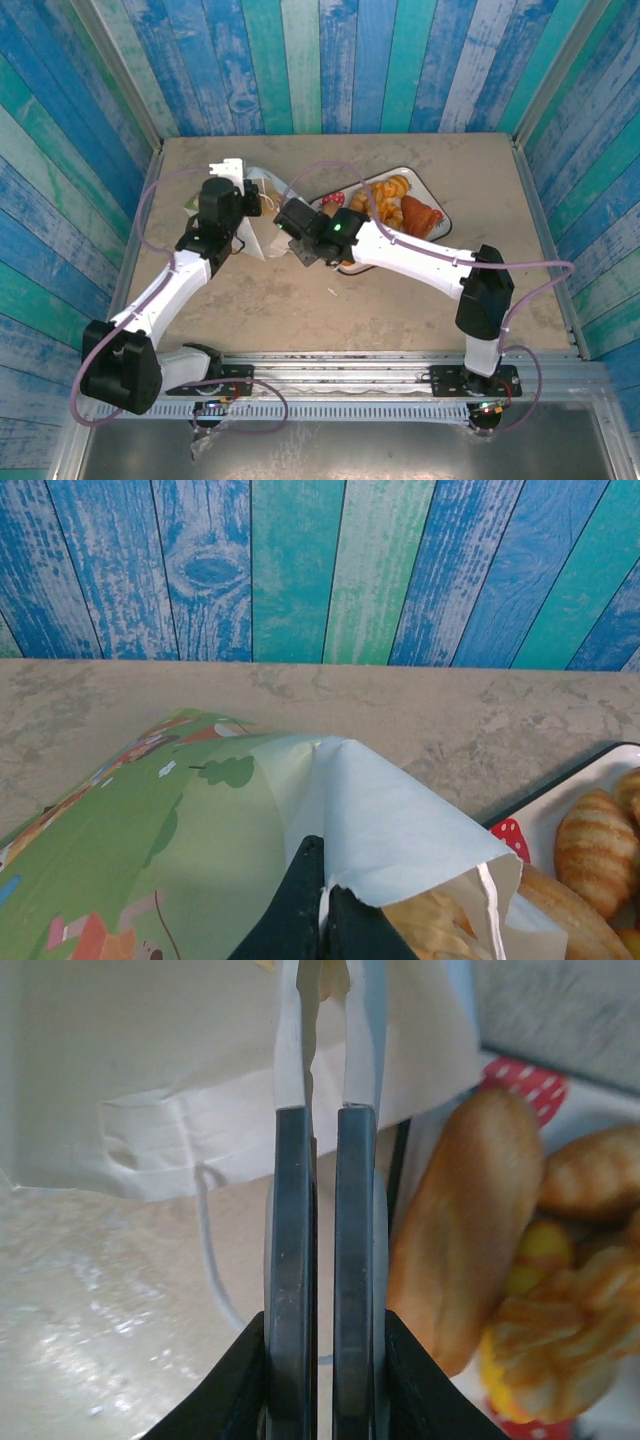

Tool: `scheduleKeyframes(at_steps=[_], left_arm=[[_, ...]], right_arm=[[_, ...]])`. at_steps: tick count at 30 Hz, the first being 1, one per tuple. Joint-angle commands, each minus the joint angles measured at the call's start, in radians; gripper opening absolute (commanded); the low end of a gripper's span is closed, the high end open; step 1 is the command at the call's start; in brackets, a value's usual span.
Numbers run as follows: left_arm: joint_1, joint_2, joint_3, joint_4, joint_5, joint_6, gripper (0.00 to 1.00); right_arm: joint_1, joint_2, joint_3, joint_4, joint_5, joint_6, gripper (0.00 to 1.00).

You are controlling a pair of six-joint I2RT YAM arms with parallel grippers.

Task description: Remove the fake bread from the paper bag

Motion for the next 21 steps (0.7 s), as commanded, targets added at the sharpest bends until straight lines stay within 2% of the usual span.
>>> scheduleKeyframes(at_steps=[1,5,17,21], left_arm=[[-0.001,0.032,0.038,-0.045,-0.008,-0.012,0.01],[0.0,0.046,0.05,-0.055,0.009,-0.005,0.0],[0.004,0.085,0.068,-0.072,0.043,0.016,0.0],[0.005,0.08,0.073,-0.077,0.049,0.018,0.0]], right_arm=[[0.048,-0.011,-0.011,0.084,0.284,-0.164,0.06],[0.07,0.002,-0.036,0.126,0.403,-0.235,0.06],[0.071,-0.016,-0.16,0.3,0.477,-0.496,0.06],[0.079,0.021,-0.163,0.322,0.556,-0.574,0.06]])
